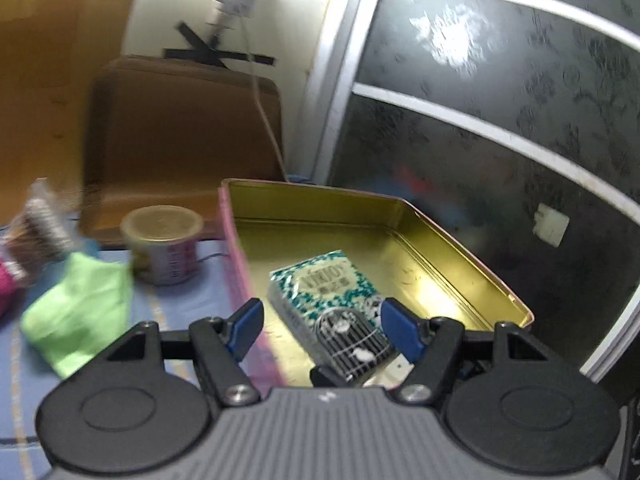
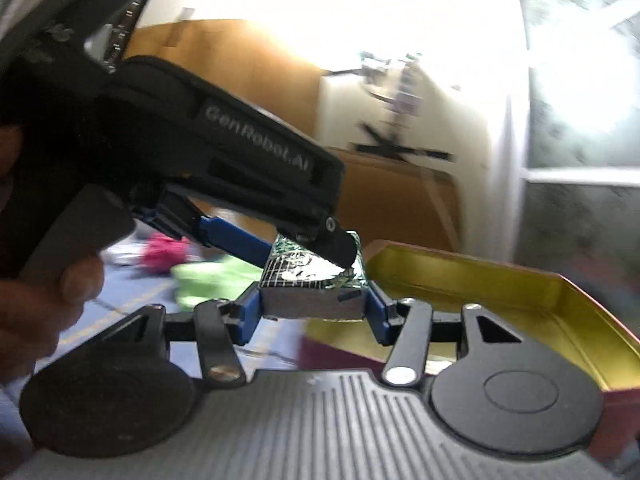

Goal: Organize soft objects
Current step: 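Carry the tissue pack into the pink tin and open the right gripper, then lower the right gripper onto the green cloth and pinch it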

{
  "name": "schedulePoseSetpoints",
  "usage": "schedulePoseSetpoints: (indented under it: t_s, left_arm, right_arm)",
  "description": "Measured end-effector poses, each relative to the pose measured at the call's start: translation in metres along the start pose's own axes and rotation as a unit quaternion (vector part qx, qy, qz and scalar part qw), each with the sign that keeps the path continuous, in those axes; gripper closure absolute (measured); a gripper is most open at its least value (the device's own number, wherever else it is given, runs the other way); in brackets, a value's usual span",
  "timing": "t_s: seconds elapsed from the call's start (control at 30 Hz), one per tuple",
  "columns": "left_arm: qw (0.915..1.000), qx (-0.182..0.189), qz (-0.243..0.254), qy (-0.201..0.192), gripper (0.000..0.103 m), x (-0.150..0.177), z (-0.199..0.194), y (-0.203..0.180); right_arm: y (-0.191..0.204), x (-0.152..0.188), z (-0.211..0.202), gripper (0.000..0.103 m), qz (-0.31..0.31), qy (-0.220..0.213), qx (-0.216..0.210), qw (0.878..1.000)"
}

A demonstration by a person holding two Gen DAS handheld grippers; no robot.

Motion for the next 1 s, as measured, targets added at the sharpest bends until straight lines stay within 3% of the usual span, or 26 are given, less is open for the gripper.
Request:
schedulePoseSetpoints:
  t_s: [0.1,0.17,0.2,0.33,0.47,0.57,0.67,0.73,0.8,0.87,1.0]
  left_arm:
    - [0.9999,-0.014,0.010,-0.002,0.035,0.001,0.012,-0.015]
    - [0.9993,-0.029,0.020,-0.009,0.034,0.004,0.012,-0.018]
    - [0.9992,-0.032,0.021,-0.012,0.034,0.005,0.010,-0.017]
    - [0.9985,-0.043,-0.006,-0.035,0.029,0.006,-0.009,0.008]
    - [0.9936,-0.090,-0.054,-0.041,0.026,0.021,-0.031,0.061]
    - [0.9824,-0.150,-0.109,-0.026,0.026,0.039,-0.041,0.118]
    - [0.9601,-0.233,-0.154,-0.012,0.028,0.061,-0.049,0.173]
    - [0.9493,-0.259,-0.177,-0.008,0.028,0.073,-0.053,0.198]
    - [0.9429,-0.254,-0.215,-0.004,0.029,0.083,-0.056,0.218]
    - [0.9425,-0.229,-0.243,-0.016,0.030,0.085,-0.061,0.228]
    - [0.9452,-0.212,-0.247,-0.022,0.030,0.085,-0.061,0.229]
  right_arm:
    - [-0.022,0.003,0.007,0.044,0.016,0.022,0.042,0.999]
    - [-0.030,0.006,0.005,0.025,0.024,0.019,0.067,0.997]
    - [-0.033,0.006,0.004,0.022,0.027,0.014,0.070,0.997]
    - [-0.031,0.010,0.000,0.021,0.023,0.001,0.063,0.998]
    - [-0.010,0.007,-0.005,0.022,0.009,-0.022,0.035,0.999]
    - [0.009,0.001,0.001,0.024,-0.016,-0.023,-0.008,1.000]
    - [0.033,-0.005,0.016,0.030,-0.025,0.000,-0.082,0.996]
    - [0.044,-0.010,0.036,0.030,-0.010,0.024,-0.129,0.991]
    - [0.054,-0.012,0.064,0.030,0.001,0.050,-0.149,0.988]
    - [0.060,-0.014,0.097,0.030,0.013,0.079,-0.146,0.986]
    - [0.063,-0.013,0.159,0.031,0.022,0.133,-0.114,0.984]
Point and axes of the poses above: each gripper's, at about its wrist camera, not at the fingertips, and z roughly the way its jaws point, y to its left, x to its underside, the point moved 3 cm from there along z, roughly the way its jaws point, and after that the axes turned 13 degrees about -x, right-handed, at the moved point
